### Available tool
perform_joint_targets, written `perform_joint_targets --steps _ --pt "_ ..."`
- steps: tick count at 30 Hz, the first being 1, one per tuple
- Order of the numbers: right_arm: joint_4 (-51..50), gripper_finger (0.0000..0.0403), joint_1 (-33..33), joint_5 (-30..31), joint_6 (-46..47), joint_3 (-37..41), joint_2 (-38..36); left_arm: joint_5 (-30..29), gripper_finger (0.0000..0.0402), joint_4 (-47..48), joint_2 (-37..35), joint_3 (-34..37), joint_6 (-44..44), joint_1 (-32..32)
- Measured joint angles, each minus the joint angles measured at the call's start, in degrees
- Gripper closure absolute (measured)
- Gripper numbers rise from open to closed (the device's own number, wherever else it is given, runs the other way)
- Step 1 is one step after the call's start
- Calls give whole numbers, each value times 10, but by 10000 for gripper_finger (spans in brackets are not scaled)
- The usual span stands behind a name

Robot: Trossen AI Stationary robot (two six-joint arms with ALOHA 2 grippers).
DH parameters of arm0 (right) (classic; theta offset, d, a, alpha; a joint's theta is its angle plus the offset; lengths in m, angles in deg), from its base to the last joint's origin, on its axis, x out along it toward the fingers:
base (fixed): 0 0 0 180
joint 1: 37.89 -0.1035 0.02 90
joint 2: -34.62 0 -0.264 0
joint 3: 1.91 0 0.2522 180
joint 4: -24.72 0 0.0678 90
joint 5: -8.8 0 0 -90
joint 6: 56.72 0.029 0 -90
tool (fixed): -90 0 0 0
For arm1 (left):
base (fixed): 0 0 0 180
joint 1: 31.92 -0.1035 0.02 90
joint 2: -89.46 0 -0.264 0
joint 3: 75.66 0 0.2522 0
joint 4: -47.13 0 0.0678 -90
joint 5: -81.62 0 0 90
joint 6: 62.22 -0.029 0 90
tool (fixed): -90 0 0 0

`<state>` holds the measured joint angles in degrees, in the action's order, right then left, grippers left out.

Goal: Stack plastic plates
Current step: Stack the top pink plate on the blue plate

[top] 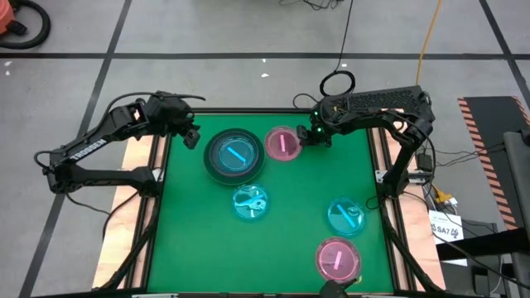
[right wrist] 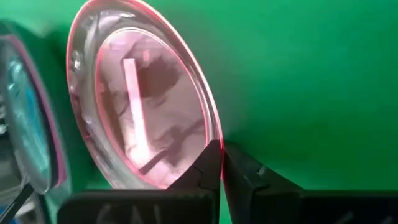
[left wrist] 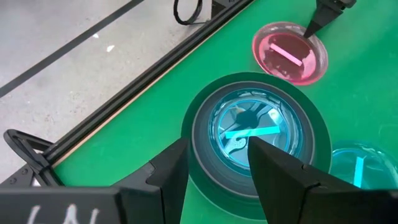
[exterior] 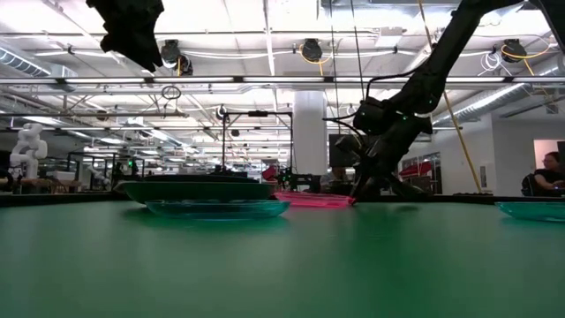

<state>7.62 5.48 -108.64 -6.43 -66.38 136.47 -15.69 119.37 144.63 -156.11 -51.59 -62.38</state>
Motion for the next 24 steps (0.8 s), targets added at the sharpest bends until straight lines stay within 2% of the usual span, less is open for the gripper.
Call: perform_joint_targets --steps 10,24 --pt "17 401 -16 -8 27 0 -65 -2 231 0 0 0 -15 0" --pt "9 402 -26 18 55 0 -168 -4 231 -3 0 0 -30 0"
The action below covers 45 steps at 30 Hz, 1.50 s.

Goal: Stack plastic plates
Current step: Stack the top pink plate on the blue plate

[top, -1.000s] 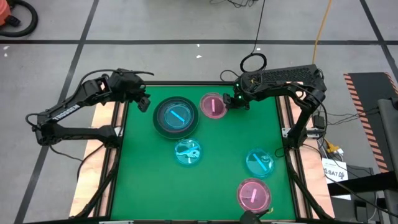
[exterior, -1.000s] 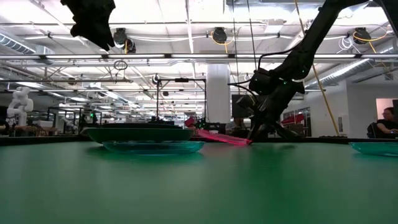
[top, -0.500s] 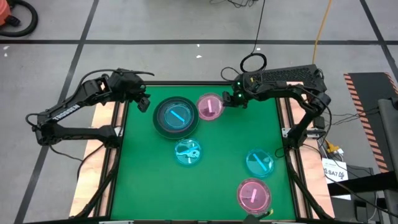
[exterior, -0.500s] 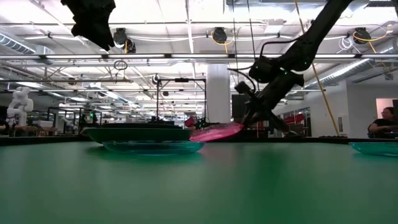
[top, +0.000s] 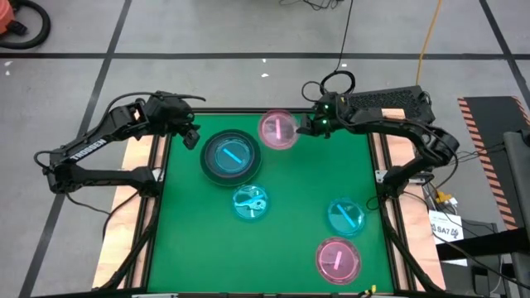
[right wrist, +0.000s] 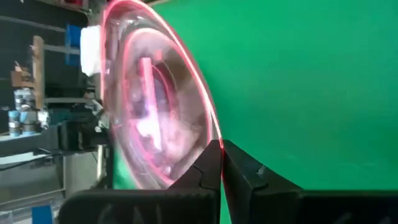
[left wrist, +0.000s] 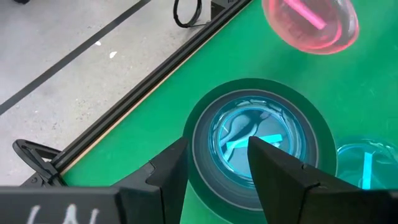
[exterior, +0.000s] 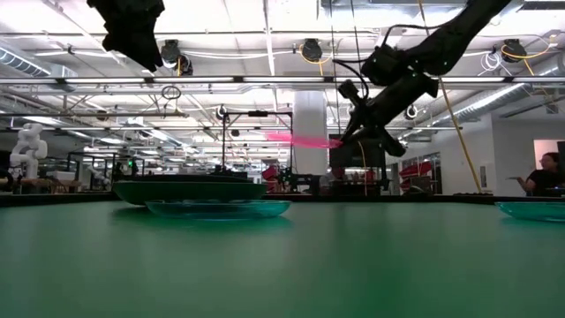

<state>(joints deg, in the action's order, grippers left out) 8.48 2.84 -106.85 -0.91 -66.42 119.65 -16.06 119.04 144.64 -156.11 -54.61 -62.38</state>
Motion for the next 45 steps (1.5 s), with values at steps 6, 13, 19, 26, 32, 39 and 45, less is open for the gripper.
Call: perform_joint_targets --steps 6,13,19,26,32,39,45 --pt "12 402 -7 3 30 0 -26 0 231 -2 0 0 21 0" --pt "35 403 -35 5 58 -1 -49 0 231 4 13 2 56 0" --pt "45 403 -63 29 81 -1 -74 22 231 -3 24 103 26 -4" --pt "47 403 -97 65 97 -1 -88 50 232 -34 19 205 44 5" --pt "89 403 -128 149 141 -1 -80 51 232 -71 19 260 57 13" --pt "174 403 -145 182 172 -1 -51 52 232 -90 24 306 89 13" --pt "163 403 -158 185 165 -1 -48 53 232 -99 39 307 138 12"
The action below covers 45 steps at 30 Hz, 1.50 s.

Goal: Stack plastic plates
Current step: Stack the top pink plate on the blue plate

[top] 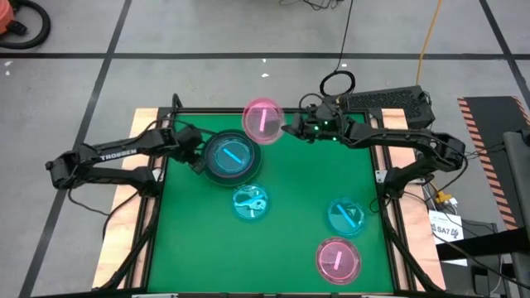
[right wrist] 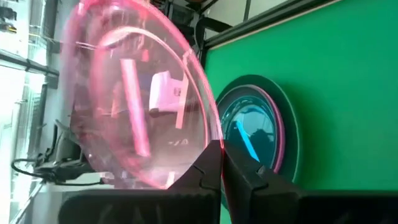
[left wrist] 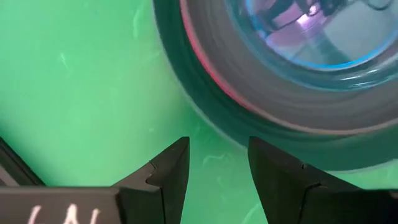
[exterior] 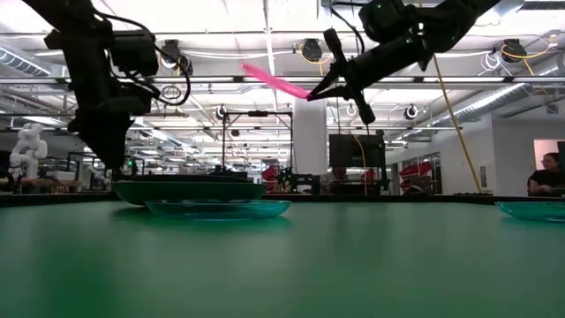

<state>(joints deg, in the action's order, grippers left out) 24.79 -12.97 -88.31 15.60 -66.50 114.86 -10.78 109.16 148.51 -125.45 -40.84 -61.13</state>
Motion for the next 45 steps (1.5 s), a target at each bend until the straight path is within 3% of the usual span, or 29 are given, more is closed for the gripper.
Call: perform_joint_targets --steps 15,25,36,45 --pt "-8 403 -7 29 -24 0 0 0 232 -39 139 1 76 0" --pt "-28 403 -7 28 -26 0 0 25 232 -51 134 -3 104 5" --pt "-41 403 -6 26 -32 0 18 34 232 -53 135 -83 90 30" --pt "-17 403 -6 10 -9 0 55 22 232 -26 134 -104 90 14"
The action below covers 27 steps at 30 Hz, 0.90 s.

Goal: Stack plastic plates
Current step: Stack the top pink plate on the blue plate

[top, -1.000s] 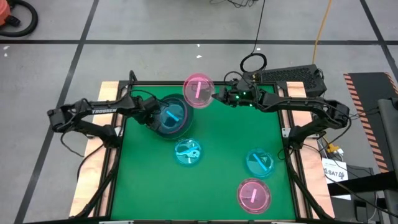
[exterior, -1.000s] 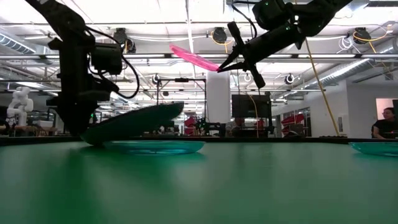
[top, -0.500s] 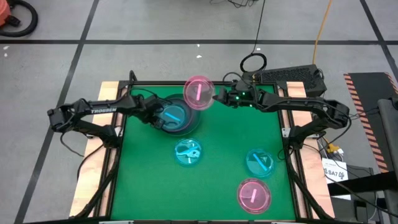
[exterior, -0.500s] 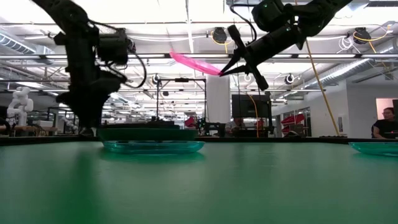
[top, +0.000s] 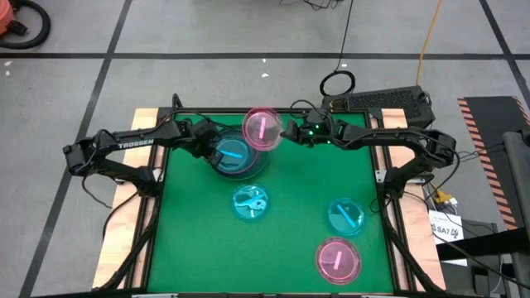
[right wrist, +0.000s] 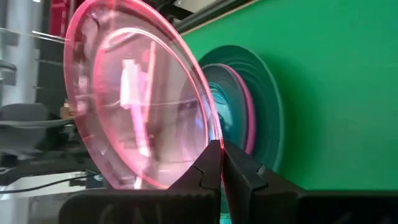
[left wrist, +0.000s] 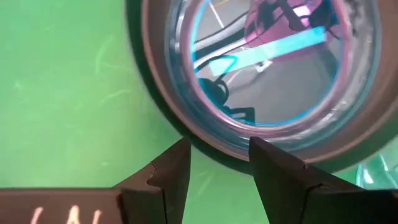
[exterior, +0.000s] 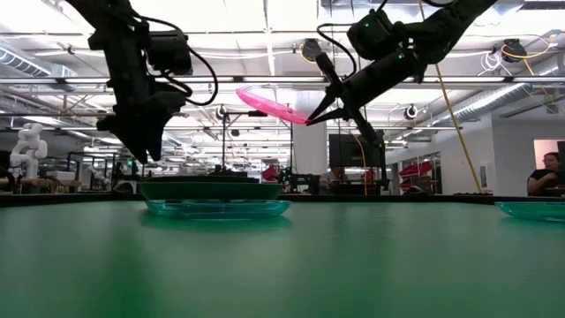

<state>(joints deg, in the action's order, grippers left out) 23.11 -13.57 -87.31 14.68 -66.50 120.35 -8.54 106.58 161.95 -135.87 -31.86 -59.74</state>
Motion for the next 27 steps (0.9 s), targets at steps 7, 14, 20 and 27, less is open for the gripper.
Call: perform_joint_targets --steps 7,14,20,27 --pt "22 403 4 0 -6 0 7 -3 232 -50 40 9 -59 -25" --pt "22 403 5 -2 -16 0 7 -4 232 -119 105 9 -82 -37" --pt "22 403 6 -17 -17 0 7 10 232 -157 133 9 -87 -27" --pt "22 403 15 -19 -19 0 7 12 232 -204 135 9 -79 -17"
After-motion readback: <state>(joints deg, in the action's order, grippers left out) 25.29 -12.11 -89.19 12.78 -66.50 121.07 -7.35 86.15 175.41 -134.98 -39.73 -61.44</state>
